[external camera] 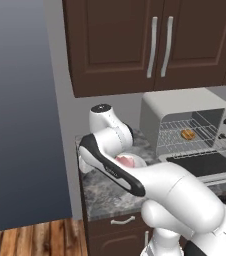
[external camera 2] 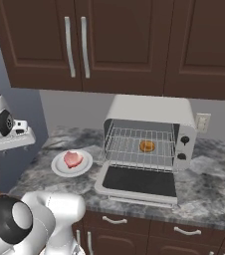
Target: Open the toaster oven door. Place the bread on the bottom rack in the toaster oven and place the steak on the top rack.
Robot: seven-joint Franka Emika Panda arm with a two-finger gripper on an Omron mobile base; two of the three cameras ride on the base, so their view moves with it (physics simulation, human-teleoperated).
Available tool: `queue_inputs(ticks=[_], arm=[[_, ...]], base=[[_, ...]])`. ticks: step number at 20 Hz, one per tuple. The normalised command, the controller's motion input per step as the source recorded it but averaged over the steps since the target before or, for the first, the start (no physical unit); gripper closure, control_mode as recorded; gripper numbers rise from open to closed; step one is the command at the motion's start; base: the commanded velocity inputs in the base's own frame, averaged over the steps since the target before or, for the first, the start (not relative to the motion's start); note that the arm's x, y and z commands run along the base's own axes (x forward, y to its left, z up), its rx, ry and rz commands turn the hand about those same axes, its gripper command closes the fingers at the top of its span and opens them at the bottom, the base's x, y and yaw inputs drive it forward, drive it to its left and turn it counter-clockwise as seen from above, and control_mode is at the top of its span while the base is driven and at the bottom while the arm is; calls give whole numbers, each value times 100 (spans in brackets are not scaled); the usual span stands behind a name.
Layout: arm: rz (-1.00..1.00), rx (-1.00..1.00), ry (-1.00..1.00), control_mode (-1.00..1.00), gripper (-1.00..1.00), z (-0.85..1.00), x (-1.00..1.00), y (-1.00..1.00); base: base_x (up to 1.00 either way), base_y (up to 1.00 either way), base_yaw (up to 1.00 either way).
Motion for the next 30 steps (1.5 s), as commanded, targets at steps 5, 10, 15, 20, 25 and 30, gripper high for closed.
queue_inputs(ticks=[5, 10, 15, 20, 25, 30], arm=[[0, -3, 1, -100, -100, -14, -1, -4], [0, -10, -25, -100, -100, -37, -1, -31], [-1, 8, -22, -100, -100, -26, 3, -62], [0, 3, -8, -100, -100, -16, 21, -45], [-1, 0, 0, -100, -100, -16, 45, -23], [-6, 0, 9, -100, -100, -11, 58, -16]], base=[[0, 0, 0], [0, 0, 0], [0, 0, 0], [0, 0, 0], [0, 0, 0], [0, 0, 0]])
